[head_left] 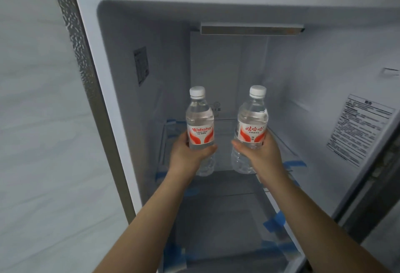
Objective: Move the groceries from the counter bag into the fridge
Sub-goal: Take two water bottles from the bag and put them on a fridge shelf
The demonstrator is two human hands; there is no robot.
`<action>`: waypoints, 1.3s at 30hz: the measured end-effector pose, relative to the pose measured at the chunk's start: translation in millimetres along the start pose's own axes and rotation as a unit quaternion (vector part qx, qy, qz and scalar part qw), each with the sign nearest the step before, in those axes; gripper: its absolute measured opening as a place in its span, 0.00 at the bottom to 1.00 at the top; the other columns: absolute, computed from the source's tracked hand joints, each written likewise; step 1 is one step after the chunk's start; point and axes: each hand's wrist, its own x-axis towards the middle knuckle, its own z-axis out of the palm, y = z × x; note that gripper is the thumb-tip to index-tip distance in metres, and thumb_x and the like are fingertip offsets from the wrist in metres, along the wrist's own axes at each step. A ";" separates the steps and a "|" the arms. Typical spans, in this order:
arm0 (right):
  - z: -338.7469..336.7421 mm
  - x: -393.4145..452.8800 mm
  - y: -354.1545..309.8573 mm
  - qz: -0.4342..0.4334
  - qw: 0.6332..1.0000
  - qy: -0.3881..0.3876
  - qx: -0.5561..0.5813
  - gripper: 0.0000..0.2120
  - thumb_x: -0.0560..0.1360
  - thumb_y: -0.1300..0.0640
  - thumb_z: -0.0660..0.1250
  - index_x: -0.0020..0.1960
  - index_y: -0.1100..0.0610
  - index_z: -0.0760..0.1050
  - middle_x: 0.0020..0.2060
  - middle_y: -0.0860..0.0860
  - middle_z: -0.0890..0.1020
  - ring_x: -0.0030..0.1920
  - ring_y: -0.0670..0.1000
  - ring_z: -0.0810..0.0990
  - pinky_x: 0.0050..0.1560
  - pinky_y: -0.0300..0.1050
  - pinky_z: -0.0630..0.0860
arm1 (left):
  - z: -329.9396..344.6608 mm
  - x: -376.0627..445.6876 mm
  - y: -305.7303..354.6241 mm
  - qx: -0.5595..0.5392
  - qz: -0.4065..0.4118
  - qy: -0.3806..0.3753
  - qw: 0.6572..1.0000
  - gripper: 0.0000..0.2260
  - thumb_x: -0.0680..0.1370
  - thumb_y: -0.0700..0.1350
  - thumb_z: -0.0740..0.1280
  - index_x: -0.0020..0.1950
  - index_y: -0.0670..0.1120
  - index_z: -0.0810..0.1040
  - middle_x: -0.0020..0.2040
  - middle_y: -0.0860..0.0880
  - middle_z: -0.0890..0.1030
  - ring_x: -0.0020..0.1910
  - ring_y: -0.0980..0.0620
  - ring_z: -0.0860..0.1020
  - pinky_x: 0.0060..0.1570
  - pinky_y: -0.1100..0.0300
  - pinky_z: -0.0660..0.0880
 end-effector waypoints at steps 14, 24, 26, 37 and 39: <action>34.9 74.8 40.2 -0.007 1.000 -0.024 0.008 0.25 0.65 0.53 0.79 0.58 0.52 0.74 0.50 0.45 0.81 0.47 0.43 0.80 0.40 0.30 0.71 | 39.4 82.1 -15.6 0.011 -0.011 0.078 0.997 0.19 0.64 0.45 0.80 0.51 0.54 0.77 0.51 0.52 0.84 0.48 0.55 0.82 0.51 0.54 0.80; 52.1 125.1 66.3 -0.027 0.999 -0.027 -0.007 0.26 0.66 0.54 0.78 0.61 0.53 0.74 0.53 0.48 0.81 0.52 0.46 0.80 0.48 0.35 0.75 | 51.5 117.7 -29.3 0.060 0.018 0.080 0.995 0.22 0.67 0.46 0.79 0.58 0.50 0.77 0.55 0.51 0.83 0.52 0.51 0.82 0.53 0.47 0.80; 53.3 133.8 69.9 -0.028 0.999 -0.036 -0.013 0.26 0.66 0.54 0.78 0.61 0.53 0.74 0.53 0.49 0.81 0.52 0.46 0.81 0.51 0.40 0.77 | 53.0 123.6 -30.9 0.086 0.034 0.083 0.992 0.22 0.68 0.47 0.78 0.59 0.48 0.77 0.55 0.49 0.83 0.53 0.50 0.82 0.53 0.46 0.80; 48.8 131.8 72.9 0.001 0.993 -0.070 -0.093 0.28 0.65 0.46 0.77 0.61 0.52 0.73 0.53 0.48 0.80 0.52 0.47 0.80 0.48 0.38 0.76 | 55.9 131.0 -39.6 0.096 0.050 0.060 0.992 0.17 0.72 0.46 0.75 0.59 0.50 0.76 0.53 0.52 0.82 0.51 0.53 0.80 0.49 0.56 0.78; 49.2 128.2 84.1 0.021 0.986 -0.083 -0.144 0.31 0.61 0.38 0.72 0.60 0.49 0.73 0.52 0.48 0.80 0.53 0.50 0.79 0.51 0.48 0.79 | 54.4 125.7 -41.4 0.098 0.030 0.055 0.993 0.09 0.74 0.45 0.72 0.52 0.51 0.76 0.48 0.51 0.82 0.47 0.52 0.81 0.44 0.57 0.79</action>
